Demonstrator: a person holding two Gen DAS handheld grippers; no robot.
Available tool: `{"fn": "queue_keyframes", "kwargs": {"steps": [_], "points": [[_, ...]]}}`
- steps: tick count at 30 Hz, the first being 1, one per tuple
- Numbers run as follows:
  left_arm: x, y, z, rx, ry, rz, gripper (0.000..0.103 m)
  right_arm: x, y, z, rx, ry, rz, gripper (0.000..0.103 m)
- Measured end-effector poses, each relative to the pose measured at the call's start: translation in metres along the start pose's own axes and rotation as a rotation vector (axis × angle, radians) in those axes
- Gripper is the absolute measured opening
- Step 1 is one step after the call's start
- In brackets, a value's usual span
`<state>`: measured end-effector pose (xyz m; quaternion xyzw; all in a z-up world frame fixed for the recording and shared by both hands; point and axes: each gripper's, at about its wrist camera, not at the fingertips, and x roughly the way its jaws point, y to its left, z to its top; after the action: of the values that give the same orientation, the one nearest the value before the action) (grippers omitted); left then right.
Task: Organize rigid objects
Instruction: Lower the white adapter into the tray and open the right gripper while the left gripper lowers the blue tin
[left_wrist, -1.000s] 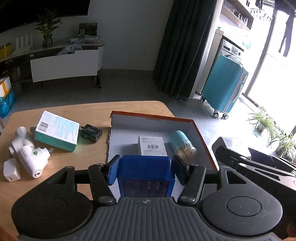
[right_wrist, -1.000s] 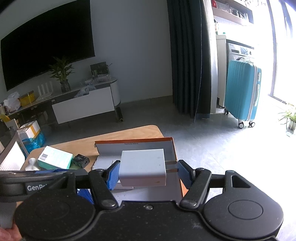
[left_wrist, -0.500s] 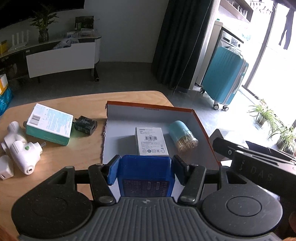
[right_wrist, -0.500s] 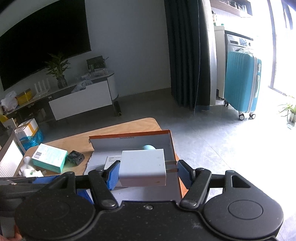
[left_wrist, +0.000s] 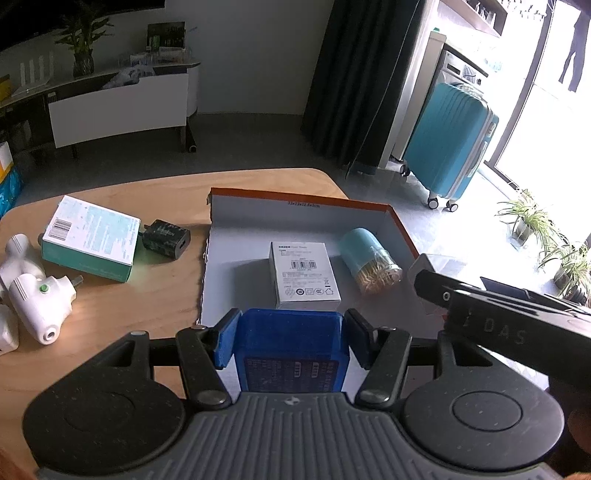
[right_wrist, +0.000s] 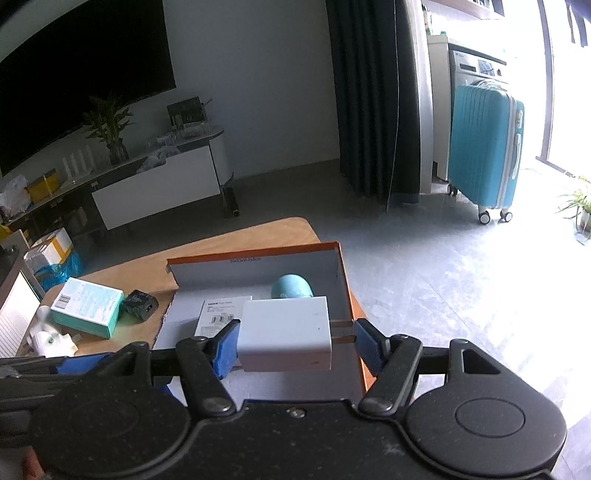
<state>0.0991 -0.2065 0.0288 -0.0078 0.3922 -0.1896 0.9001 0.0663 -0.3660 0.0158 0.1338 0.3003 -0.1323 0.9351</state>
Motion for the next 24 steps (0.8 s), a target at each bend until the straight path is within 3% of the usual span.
{"fn": "queue_keyframes", "kwargs": {"steps": [15, 24], "points": [[0.006, 0.007, 0.000, -0.017, 0.008, 0.005, 0.061, 0.021, -0.003, -0.010, 0.005, 0.074, 0.002, 0.080], [0.004, 0.004, 0.007, -0.026, -0.013, -0.028, 0.061, 0.003, -0.014, -0.007, 0.033, 0.012, -0.014, 0.080]]}}
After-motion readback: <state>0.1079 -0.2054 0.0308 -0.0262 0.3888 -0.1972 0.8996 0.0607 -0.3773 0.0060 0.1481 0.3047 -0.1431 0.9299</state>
